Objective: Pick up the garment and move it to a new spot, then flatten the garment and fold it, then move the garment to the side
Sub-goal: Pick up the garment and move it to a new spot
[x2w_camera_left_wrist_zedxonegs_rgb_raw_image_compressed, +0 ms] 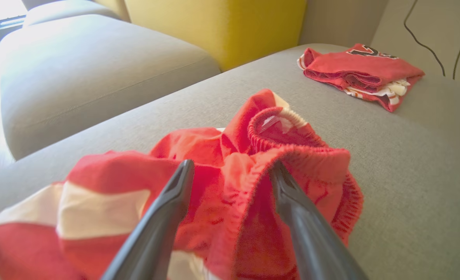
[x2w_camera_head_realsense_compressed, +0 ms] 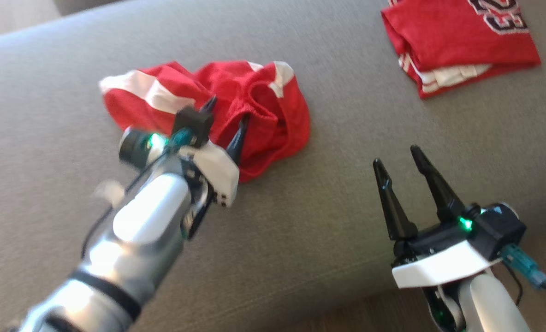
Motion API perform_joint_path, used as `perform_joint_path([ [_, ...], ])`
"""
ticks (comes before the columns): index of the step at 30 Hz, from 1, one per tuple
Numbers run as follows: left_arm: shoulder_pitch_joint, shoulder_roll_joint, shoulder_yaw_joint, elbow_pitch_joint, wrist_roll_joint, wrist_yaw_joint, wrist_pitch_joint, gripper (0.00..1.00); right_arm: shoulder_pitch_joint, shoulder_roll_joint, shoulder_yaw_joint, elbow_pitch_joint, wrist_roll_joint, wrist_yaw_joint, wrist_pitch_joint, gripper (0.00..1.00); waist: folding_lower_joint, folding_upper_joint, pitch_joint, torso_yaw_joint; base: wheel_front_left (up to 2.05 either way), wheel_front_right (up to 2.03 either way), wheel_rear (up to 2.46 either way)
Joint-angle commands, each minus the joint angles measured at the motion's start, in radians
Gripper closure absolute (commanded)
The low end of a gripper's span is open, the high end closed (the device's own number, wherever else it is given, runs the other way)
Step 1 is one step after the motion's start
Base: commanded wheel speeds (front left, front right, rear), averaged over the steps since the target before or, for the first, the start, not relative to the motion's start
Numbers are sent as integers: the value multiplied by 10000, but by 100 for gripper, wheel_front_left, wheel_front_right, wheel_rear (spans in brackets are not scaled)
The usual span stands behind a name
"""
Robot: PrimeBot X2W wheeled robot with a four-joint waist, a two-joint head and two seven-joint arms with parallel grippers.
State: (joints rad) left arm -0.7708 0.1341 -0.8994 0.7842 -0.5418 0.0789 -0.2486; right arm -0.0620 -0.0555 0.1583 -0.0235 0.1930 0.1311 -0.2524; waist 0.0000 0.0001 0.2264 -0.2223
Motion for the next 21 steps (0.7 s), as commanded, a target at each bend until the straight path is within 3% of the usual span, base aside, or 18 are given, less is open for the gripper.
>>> perform_joint_path([
  [1,266,205,597,-573,-102,288,-120,0,22,52,233,-268,-65,-4,-93,0,0,-1,-657,569,0,0,0],
  [8,3463,536,2586,-3660,-296,1458,-129,0,709,53,206,22,-1,-4,-93,0,0,-1,-2075,1788,0,0,0],
  [12,4908,665,3381,-5250,-9,1845,-129,0,965,53,148,77,6,-4,-93,0,0,-1,-2410,2225,0,0,0],
  [17,6992,692,4757,-7918,1256,2534,-130,0,1287,53,-16,76,-149,-4,-93,0,0,-1,-2734,2720,0,0,0],
  [21,8294,706,5460,-8749,2608,2785,-131,0,1622,53,-332,44,-178,-4,-93,0,0,-1,-3073,2995,0,0,0],
])
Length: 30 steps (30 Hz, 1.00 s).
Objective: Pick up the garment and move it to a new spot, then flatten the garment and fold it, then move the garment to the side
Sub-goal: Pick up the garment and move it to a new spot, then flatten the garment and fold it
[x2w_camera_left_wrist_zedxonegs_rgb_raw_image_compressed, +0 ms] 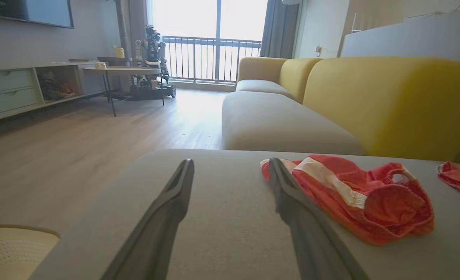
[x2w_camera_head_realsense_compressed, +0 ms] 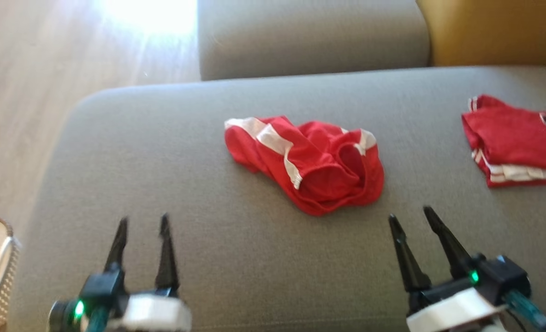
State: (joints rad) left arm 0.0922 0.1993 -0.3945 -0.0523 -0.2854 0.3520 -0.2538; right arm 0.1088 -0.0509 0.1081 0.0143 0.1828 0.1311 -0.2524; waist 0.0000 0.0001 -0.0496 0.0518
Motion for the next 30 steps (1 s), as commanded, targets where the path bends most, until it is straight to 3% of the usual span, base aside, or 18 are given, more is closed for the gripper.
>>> perform_joint_path([
  [1,-6,-16,578,-520,279,119,-79,0,23,7,47,-351,-96,-4,-93,0,0,-1,-428,297,0,0,0],
  [5,1080,-213,989,-978,1132,88,-79,0,467,7,-484,-312,-188,-4,-93,0,0,-1,-697,372,0,0,0],
  [12,2067,-553,1342,-1058,1715,-721,-79,0,801,7,-628,-181,-232,-4,-93,0,0,-1,-840,338,0,0,0],
  [22,2262,-1007,2072,-918,1998,-1446,-79,0,851,7,-605,-129,-223,-4,-93,0,0,-1,-761,179,0,0,0],
  [30,2202,-1225,2302,-876,2250,-1774,-80,0,827,7,-569,-105,-199,-4,-93,0,0,-1,-715,128,0,0,0],
])
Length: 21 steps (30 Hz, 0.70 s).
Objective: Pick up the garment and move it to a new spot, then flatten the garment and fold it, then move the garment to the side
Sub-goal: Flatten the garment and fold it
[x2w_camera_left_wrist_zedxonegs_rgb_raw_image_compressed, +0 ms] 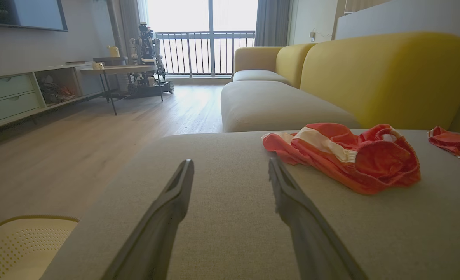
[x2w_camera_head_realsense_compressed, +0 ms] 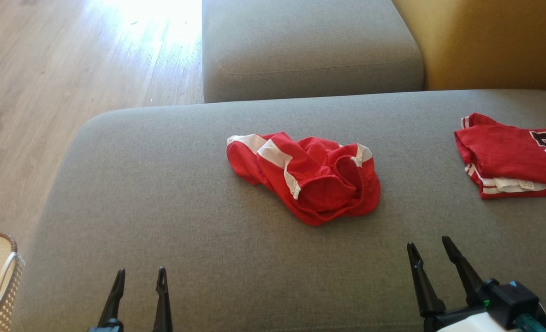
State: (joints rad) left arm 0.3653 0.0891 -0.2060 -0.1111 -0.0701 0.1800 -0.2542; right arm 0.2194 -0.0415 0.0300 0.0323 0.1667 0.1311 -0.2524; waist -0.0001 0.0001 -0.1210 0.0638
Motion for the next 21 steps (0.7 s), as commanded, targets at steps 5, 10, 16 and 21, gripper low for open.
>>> perform_joint_path([
  [5,-576,-174,457,-300,233,-160,-76,0,-259,-87,208,-249,-20,-4,-93,0,1,-1,3,33,0,0,0],
  [10,-637,-225,460,-294,309,-335,-76,0,-267,-87,322,-167,-30,-4,-93,0,1,-1,64,17,0,0,0],
  [16,-870,-280,398,-37,157,-621,-76,0,-336,-87,415,-140,-50,-4,-93,0,1,-1,174,-122,0,0,0],
  [21,-1676,-353,-60,444,-625,-1367,-76,0,-503,-87,424,-247,-64,-4,-93,0,1,-1,474,-297,0,0,0],
])
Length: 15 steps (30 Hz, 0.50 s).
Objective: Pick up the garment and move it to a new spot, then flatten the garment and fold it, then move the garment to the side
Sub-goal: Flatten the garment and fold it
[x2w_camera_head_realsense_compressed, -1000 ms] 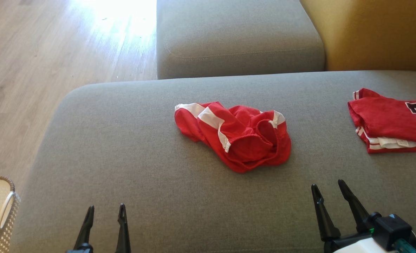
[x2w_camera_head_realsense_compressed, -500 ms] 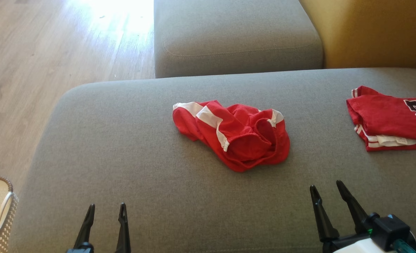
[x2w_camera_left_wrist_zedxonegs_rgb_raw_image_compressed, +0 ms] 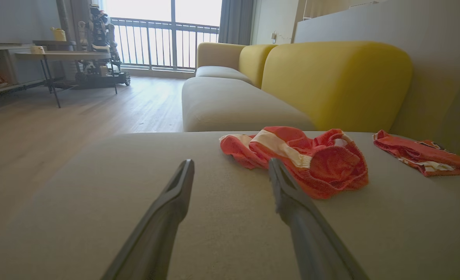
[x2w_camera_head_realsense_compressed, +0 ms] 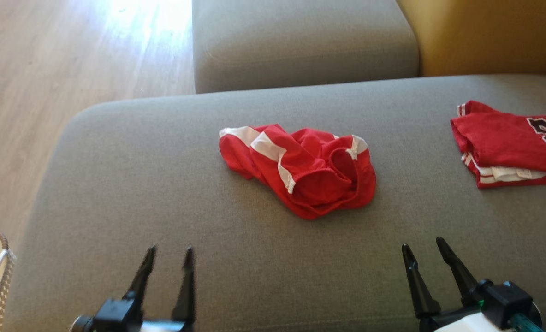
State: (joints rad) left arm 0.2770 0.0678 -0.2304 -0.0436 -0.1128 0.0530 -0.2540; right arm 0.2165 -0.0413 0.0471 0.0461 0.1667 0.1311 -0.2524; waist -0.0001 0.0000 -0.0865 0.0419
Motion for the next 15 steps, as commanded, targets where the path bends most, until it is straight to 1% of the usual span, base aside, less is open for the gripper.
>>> perform_joint_path([
  [1,-1093,-152,42,-120,-400,-241,-78,0,-524,-89,256,-415,-82,-4,-93,0,1,0,232,-119,0,0,0],
  [4,-2172,-168,-693,411,-1403,-641,-78,0,-705,-89,252,-513,-181,-4,-93,0,1,0,602,-263,0,0,0],
  [7,-3487,-171,-1728,1040,-2628,-795,97,0,-909,-89,259,-579,-273,-4,-93,0,1,0,976,-482,0,0,0],
  [11,-5471,-173,-3096,1502,-4284,-722,788,0,-1366,-89,227,-758,-387,-4,-93,0,1,0,1820,-836,0,0,0],
  [15,-7308,-174,-4239,2033,-5807,-553,1173,0,-1817,-89,117,-953,-431,-4,-93,0,1,0,2564,-1130,0,0,0],
])
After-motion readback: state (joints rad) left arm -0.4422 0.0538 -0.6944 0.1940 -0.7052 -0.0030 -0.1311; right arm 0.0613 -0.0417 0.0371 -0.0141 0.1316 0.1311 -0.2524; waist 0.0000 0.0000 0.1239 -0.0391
